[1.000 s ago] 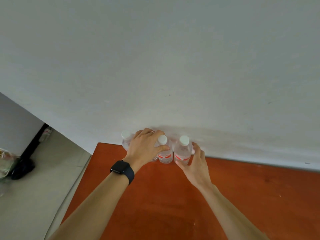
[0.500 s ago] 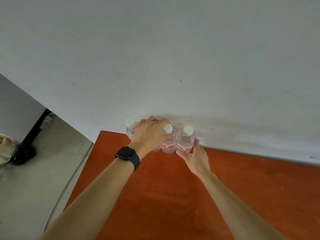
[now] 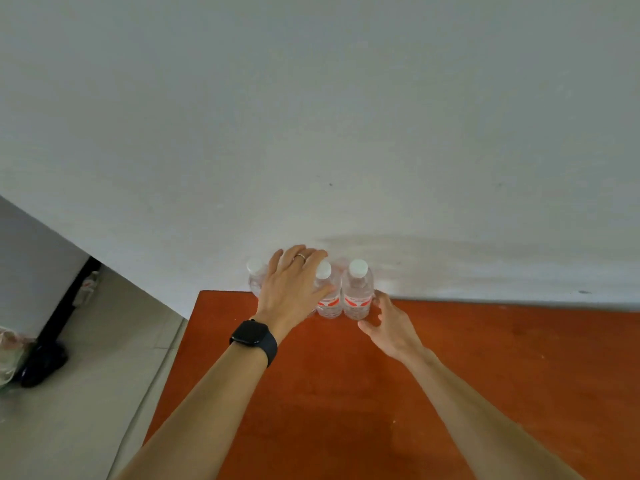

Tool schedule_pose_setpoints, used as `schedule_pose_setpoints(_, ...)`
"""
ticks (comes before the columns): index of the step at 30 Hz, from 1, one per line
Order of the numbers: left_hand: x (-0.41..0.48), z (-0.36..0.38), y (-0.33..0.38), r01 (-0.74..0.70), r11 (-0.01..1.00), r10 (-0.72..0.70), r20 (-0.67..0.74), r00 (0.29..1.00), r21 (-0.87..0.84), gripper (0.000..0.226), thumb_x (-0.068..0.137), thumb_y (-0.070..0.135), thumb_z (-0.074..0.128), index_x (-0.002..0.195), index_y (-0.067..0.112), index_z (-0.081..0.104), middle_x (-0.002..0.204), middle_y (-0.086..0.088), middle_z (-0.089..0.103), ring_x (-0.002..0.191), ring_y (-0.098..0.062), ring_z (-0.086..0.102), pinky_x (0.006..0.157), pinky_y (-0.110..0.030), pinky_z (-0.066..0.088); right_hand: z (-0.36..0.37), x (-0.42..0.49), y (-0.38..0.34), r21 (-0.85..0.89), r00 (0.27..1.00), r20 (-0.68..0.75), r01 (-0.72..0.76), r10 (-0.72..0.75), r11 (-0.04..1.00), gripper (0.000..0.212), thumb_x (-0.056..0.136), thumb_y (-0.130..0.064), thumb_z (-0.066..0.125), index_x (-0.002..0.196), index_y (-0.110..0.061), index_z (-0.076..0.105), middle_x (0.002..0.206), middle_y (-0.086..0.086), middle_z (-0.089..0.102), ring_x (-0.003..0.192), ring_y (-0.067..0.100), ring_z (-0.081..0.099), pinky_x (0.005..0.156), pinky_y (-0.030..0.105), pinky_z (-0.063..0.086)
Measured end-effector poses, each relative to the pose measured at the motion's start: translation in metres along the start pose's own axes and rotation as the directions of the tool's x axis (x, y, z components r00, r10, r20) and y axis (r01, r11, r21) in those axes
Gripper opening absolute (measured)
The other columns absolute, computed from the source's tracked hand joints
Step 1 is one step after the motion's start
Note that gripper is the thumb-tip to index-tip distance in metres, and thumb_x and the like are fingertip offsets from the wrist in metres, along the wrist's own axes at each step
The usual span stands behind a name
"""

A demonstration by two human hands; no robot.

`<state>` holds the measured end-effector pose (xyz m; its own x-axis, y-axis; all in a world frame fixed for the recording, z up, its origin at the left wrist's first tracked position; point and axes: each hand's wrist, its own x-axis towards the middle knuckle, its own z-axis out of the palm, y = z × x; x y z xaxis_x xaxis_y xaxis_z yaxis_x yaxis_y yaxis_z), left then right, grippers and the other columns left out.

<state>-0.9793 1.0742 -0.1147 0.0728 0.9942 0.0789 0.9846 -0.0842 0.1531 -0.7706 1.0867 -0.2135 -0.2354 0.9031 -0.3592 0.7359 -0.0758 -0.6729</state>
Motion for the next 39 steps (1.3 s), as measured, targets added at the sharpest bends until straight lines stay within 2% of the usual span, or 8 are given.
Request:
schedule_pose_setpoints(4,-0.037,-0.007,0.019,0.008,0.997,-0.015,-0.1,0.995,-0.075,0.039,0.097,0.038,0.061,0.132,0.022,0.059,0.136,0.0,0.062,0.135,-0.023,0.048,0.113,-0.044,0.036,-0.02,-0.054,0.001,0.0,0.998,-0.055,-0.014,0.014,1.0,0.068,0.093,-0.042,0.065,0.151,-0.024,0.034,0.152,-0.003,0.046,0.135,0.019,0.049,0.111,0.041,0.043)
schedule_pose_setpoints(8,-0.079,0.0,0.059,0.006,0.969,-0.005,0.006,1.0,-0.247,0.038,0.1,0.035,0.053,0.137,0.03,0.053,0.135,0.005,0.058,0.13,-0.02,0.049,0.107,-0.037,0.041,-0.046,-0.131,0.012,-0.005,0.977,-0.209,0.03,-0.03,1.0,0.05,0.093,-0.043,0.063,0.14,-0.03,0.05,0.141,-0.01,0.055,0.131,0.012,0.051,0.109,0.028,0.039)
schedule_pose_setpoints(10,-0.096,0.007,0.084,0.0,0.955,0.027,0.086,0.996,-0.296,0.04,0.101,0.036,0.049,0.141,0.033,0.049,0.139,0.007,0.055,0.131,-0.018,0.047,0.108,-0.035,0.038,-0.058,-0.174,0.022,-0.022,0.951,-0.306,0.051,-0.056,0.998,0.043,0.094,-0.041,0.063,0.135,-0.031,0.056,0.138,-0.01,0.058,0.129,0.012,0.052,0.109,0.029,0.04)
schedule_pose_setpoints(13,-0.118,0.019,0.127,-0.068,0.946,0.13,0.177,0.976,-0.318,0.04,0.102,0.036,0.047,0.142,0.037,0.049,0.145,0.01,0.05,0.135,-0.016,0.044,0.111,-0.036,0.035,-0.074,-0.241,0.046,-0.08,0.92,-0.39,0.01,-0.041,0.997,0.039,0.096,-0.045,0.058,0.134,-0.037,0.057,0.144,-0.013,0.052,0.137,0.012,0.044,0.112,0.038,0.04)
schedule_pose_setpoints(19,-0.162,0.029,0.248,-0.304,0.887,0.403,0.265,0.876,-0.347,0.041,0.103,0.037,0.044,0.145,0.038,0.048,0.15,0.011,0.047,0.141,-0.014,0.035,0.119,-0.039,0.025,-0.109,-0.383,0.109,-0.145,0.828,-0.551,-0.214,0.101,0.966,0.04,0.098,-0.047,0.052,0.137,-0.039,0.055,0.152,-0.013,0.043,0.148,0.014,0.024,0.118,0.036,0.027)
schedule_pose_setpoints(28,-0.306,0.007,0.498,-0.721,0.568,0.817,0.171,0.55,-0.396,0.043,0.103,0.041,0.047,0.146,0.038,0.048,0.152,0.008,0.047,0.143,-0.013,0.037,0.119,-0.038,0.027,-0.114,-0.66,0.204,0.079,0.481,-0.776,-0.568,0.408,0.819,0.043,0.099,-0.055,0.044,0.141,-0.045,0.048,0.155,-0.016,0.038,0.151,0.014,0.017,0.12,0.037,0.024)
schedule_pose_setpoints(35,-0.48,-0.007,0.653,-0.892,0.241,0.97,0.11,0.215,-0.382,0.044,0.102,0.045,0.047,0.145,0.041,0.049,0.153,0.008,0.047,0.14,-0.014,0.04,0.116,-0.036,0.031,-0.069,-0.88,0.261,0.327,0.154,-0.814,-0.674,0.559,0.662,0.043,0.099,-0.052,0.047,0.14,-0.041,0.051,0.154,-0.013,0.042,0.148,0.016,0.022,0.119,0.036,0.023)
schedule_pose_setpoints(39,-0.568,-0.018,0.728,-0.919,0.093,0.995,0.074,0.07,-0.383,0.045,0.103,0.046,0.045,0.147,0.043,0.045,0.154,0.011,0.044,0.143,-0.014,0.036,0.119,-0.036,0.026,-0.048,-0.982,0.285,0.441,-0.01,-0.809,-0.672,0.588,0.595,0.041,0.098,-0.046,0.055,0.138,-0.038,0.055,0.151,-0.011,0.046,0.147,0.016,0.026,0.12,0.033,0.022)
